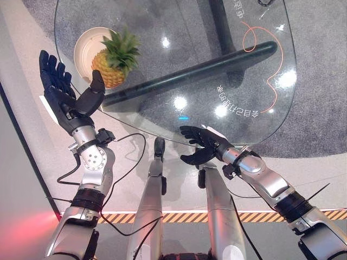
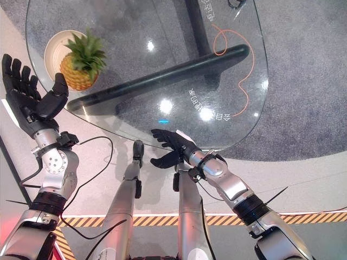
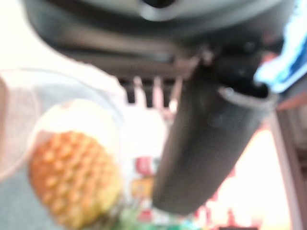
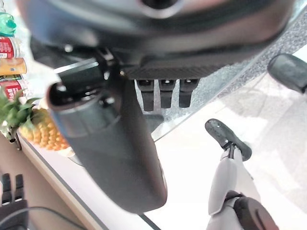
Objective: Pick up the fruit to the plate
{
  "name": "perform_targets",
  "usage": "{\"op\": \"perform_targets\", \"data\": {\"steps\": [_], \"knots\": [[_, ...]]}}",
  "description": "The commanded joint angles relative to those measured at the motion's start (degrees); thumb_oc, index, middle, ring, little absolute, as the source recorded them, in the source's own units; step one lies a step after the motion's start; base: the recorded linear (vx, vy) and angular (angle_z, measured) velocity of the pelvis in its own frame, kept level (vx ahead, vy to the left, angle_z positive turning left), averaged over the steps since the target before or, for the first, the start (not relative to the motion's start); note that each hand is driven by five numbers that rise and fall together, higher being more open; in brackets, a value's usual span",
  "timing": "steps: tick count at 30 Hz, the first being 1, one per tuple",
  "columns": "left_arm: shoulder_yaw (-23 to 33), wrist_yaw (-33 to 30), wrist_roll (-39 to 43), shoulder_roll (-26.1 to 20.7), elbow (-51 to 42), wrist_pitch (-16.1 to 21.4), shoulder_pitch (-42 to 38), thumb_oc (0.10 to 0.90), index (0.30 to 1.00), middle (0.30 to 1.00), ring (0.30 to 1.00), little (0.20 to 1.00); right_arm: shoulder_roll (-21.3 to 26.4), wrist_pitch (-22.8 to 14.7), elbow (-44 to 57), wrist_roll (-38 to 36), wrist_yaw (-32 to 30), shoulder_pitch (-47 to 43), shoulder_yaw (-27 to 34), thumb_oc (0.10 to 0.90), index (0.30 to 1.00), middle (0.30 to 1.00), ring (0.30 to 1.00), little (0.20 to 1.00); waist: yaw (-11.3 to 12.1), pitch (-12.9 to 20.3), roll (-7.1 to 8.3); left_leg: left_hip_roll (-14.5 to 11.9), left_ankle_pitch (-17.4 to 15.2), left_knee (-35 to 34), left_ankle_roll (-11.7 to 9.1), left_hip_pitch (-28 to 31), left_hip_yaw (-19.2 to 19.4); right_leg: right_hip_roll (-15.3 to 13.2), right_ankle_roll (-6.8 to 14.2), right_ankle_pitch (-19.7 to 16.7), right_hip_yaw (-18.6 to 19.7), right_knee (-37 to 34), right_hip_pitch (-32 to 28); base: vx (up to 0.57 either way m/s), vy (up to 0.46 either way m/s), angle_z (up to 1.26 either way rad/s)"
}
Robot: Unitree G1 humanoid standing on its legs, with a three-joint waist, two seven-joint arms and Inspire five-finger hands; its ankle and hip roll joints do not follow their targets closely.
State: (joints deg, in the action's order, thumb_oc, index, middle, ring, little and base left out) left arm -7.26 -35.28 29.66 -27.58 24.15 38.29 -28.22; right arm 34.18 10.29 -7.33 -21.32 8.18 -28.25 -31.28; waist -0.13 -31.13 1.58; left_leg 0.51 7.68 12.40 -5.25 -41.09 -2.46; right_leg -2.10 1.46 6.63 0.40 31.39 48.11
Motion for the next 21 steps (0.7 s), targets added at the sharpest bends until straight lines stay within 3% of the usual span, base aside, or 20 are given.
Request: {"op": "perform_targets", "data": {"steps": [1,9,21], "knots": [[4.9,1.13,-0.23,-1.26,-3.88,1.53,0.64,0.8,0.9,0.9,0.9,0.9,-0.88,-2.1,7.23,0.9,1.42,2.15,1.52,0.8,0.9,0.9,0.9,0.9,-1.85,1.34,-2.65,6.69,-8.29,7.15,4.16,1.31,3.05,2.92,1.95,-7.32,0.69,-12.58,-5.57,-0.02,-0.038,-0.01],[4.48,8.45,8.55,1.29,-3.84,-2.14,5.95,0.8,0.9,0.9,0.9,0.9,-1.99,-3.95,5.49,2.13,2.55,4.91,2.33,0.8,0.9,0.9,0.9,0.9,-1.5,1.34,-2.15,6.82,-8.0,5.23,4.53,6.31,2.43,3.28,2.3,-7.32,1.54,-14.22,-10.62,-0.03,-0.053,0.0],[3.35,14.94,17.39,5.42,-2.53,-8.79,16.39,0.8,0.9,0.9,0.9,0.9,-1.51,-7.22,1.19,1.78,6.49,11.25,6.73,0.8,0.9,0.9,0.9,0.9,1.22,1.34,-0.75,6.72,-7.09,-2.25,4.1,22.83,-1.59,1.73,3.07,-6.86,-0.41,-20.91,-28.9,-0.03,-0.101,0.05]]}}
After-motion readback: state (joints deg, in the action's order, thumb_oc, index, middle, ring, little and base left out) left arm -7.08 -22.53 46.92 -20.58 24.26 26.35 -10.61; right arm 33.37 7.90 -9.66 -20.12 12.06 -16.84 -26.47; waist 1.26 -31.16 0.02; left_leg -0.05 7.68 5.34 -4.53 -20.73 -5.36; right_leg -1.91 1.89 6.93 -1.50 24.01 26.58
